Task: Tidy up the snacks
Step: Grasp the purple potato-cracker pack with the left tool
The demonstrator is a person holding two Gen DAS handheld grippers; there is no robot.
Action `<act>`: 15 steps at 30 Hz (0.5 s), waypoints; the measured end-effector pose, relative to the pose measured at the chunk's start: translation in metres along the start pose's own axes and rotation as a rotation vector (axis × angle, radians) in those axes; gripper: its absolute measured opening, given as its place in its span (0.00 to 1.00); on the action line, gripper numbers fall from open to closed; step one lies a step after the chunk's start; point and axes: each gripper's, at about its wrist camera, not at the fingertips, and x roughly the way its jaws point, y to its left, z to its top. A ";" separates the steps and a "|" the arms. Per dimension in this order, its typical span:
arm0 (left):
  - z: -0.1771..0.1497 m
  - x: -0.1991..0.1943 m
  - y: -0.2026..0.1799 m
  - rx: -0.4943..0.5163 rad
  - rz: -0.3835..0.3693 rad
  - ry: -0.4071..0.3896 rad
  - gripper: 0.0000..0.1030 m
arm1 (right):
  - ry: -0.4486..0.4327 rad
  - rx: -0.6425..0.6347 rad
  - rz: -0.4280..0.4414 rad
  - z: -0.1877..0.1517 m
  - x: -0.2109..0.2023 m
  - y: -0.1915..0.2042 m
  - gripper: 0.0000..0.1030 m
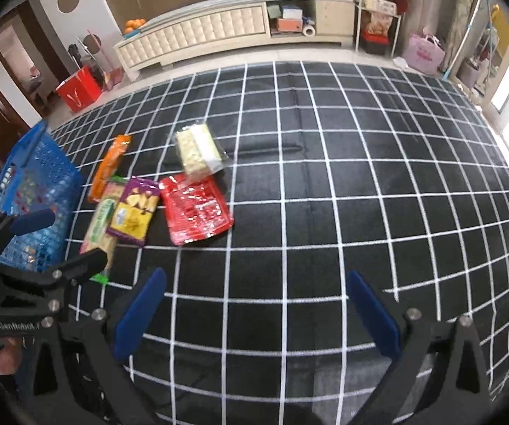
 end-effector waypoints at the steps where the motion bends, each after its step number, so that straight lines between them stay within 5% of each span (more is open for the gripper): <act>1: 0.003 0.005 0.002 -0.010 0.002 0.013 1.00 | 0.007 0.005 0.004 0.001 0.004 -0.001 1.00; 15: 0.037 0.070 0.005 0.028 0.089 0.063 1.00 | 0.023 0.020 0.006 0.017 0.028 -0.016 1.00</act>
